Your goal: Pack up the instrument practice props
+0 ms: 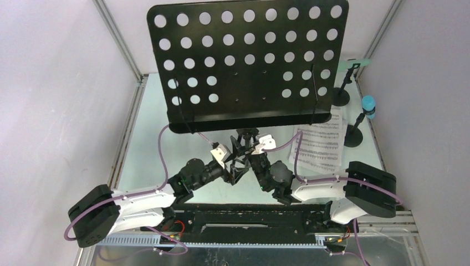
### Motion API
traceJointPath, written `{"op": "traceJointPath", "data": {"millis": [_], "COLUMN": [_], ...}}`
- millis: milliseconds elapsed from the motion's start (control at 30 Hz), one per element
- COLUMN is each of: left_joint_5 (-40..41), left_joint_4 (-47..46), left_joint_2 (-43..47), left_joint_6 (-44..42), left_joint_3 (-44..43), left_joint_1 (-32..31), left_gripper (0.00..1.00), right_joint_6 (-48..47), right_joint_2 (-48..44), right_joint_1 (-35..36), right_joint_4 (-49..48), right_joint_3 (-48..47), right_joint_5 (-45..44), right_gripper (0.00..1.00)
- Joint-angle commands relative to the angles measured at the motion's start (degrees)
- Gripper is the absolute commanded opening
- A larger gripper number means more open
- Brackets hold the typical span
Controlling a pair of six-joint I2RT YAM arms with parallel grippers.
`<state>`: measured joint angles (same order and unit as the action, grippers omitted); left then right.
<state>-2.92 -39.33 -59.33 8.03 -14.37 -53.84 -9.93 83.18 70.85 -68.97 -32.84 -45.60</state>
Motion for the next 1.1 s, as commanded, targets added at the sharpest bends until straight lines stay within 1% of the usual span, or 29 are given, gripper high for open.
{"op": "traceJointPath", "data": {"millis": [0, 100, 133, 233, 300, 400, 667, 700, 733, 767, 800, 867, 967, 1000, 1067], "left_joint_5": [2.7, 4.88, 5.17, 6.5, 6.86, 6.55, 6.32, 6.13, 5.55, 4.7, 4.09, 3.59, 3.36, 2.65, 0.99], "left_joint_4": [-0.92, -0.92, -0.92, -1.1, -1.84, -3.26, -8.63, -9.06, -9.42, -9.71, -10.11, -11.21, -12.77, -13.2, -13.4], "left_joint_2": [2.69, 3.16, 3.15, 2.41, 1.42, -0.49, -6.57, -7.42, -8.14, -8.77, -9.24, -9.97, -10.6, -10.72, -10.8], "left_joint_6": [1.46, 1.18, 1.07, 0.74, 0.38, -0.08, -0.09, 0.17, 0.3, 0.4, 0.56, 1.23, 2.1, 2.28, 2.46], "left_joint_3": [2.89, 3.53, 3.45, 2.86, 2.4, 1.48, -1.19, -1.47, -1.72, -1.82, -1.74, -1.05, 0.18, 0.49, 0.78], "left_joint_1": [-0.21, -0.21, -0.23, -0.26, -0.21, -0.21, -0.21, -0.21, -0.23, -0.21, -0.25, -0.22, -0.21, -0.25, -0.21], "left_gripper": [0.87, 0.95, 0.96, 0.98, 0.99, 1.0, 1.0, 0.99, 0.96, 0.91, 0.84, 0.66, 0.43, 0.38, 0.3], "right_joint_6": [-1.67, -1.5, -1.39, -1.38, -1.36, -1.06, 1.46, 1.26, 0.8, 0.16, -0.42, -1.18, -1.13, -1.06, -1.01], "right_joint_2": [1.57, 1.55, 1.56, 1.42, 1.06, -0.49, -6.45, -6.67, -6.76, -6.78, -6.65, -6.18, -4.93, -4.28, -3.08], "right_joint_1": [-0.16, 0.0, -0.01, 0.16, 0.3, 0.41, 1.19, 1.4, 1.74, 2.16, 2.47, 3.0, 3.34, 3.45, 3.65], "right_joint_4": [-1.25, -1.24, -1.25, -1.26, -1.19, 0.02, 7.94, 8.53, 8.99, 9.17, 9.29, 9.33, 8.94, 8.5, 7.31], "right_joint_3": [-1.09, -1.09, -1.09, -1.11, -1.14, -1.09, -1.16, -1.12, -1.13, -1.09, -1.13, -1.1, -1.09, -1.13, -1.09], "right_joint_5": [-0.18, -0.65, -0.65, -0.56, -0.43, -0.35, 1.59, 1.84, 1.78, 1.17, 0.44, -1.21, -2.03, -2.32, -3.1], "right_gripper": [0.63, 0.46, 0.4, 0.18, 0.08, 0.0, 0.0, 0.01, 0.08, 0.16, 0.24, 0.36, 0.47, 0.52, 0.65]}}
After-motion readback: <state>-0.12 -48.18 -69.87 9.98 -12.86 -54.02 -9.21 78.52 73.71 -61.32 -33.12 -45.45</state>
